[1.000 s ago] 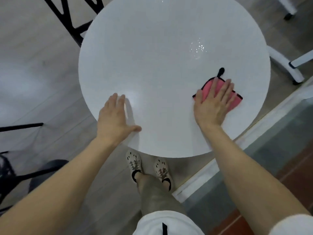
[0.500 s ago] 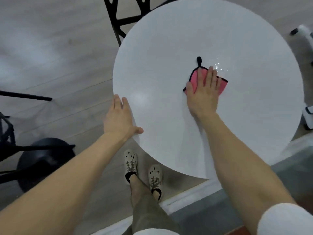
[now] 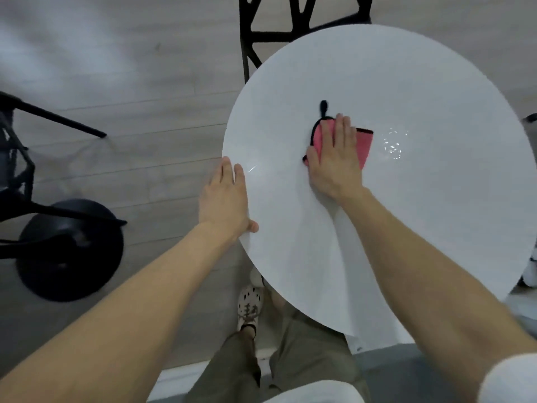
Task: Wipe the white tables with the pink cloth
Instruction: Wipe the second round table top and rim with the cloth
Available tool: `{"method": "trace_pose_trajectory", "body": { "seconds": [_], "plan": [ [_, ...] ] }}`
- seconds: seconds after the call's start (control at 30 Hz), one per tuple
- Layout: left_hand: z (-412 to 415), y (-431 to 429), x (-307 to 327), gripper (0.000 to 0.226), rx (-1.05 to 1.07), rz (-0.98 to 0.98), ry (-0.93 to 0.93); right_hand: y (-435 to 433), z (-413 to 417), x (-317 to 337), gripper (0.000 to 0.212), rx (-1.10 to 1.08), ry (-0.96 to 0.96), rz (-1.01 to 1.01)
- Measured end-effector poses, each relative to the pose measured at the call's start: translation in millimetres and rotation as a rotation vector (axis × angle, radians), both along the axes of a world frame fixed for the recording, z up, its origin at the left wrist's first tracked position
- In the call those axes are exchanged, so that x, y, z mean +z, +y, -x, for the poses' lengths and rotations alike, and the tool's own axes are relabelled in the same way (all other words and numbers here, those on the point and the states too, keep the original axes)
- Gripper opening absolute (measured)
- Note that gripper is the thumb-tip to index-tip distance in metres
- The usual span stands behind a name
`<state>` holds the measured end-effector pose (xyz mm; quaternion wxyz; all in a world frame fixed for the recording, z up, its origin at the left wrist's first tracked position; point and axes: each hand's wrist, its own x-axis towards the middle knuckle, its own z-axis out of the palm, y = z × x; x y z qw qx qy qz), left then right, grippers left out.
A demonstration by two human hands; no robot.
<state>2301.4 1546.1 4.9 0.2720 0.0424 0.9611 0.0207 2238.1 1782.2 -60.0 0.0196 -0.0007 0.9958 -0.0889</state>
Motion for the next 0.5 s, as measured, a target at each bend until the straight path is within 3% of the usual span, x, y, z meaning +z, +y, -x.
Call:
{"method": "trace_pose_trajectory", "body": {
  "seconds": [0.13,0.17,0.23,0.37,0.43,0.5],
  "plan": [
    [-1.6,-1.5,2.4,0.150,0.078,-0.074,-0.024,-34.3,-37.2,7.7,0.069,0.846,-0.079,-0.040],
    [-2.1,-2.5,2.4,0.150,0.091,-0.095,-0.027,-20.2,-21.6,12.4,0.070,0.957,-0.080,-0.037],
    [-2.9,-4.1,1.3,0.150,0.107,-0.124,-0.011,8.8,32.0,16.6,0.071,0.832,-0.095,-0.028],
    [0.3,-4.0,-1.1,0.149,0.151,-0.133,-0.014,0.1,105.4,13.5,0.074,0.204,-0.022,-0.002],
    [-3.0,0.3,3.0,0.150,0.173,-0.148,-0.031,-34.0,69.4,11.5,0.072,0.278,0.002,0.046],
    [-5.4,3.1,6.6,0.156,0.254,-0.125,-0.012,-47.2,19.2,9.1,0.071,0.693,-0.038,0.059]
  ]
}}
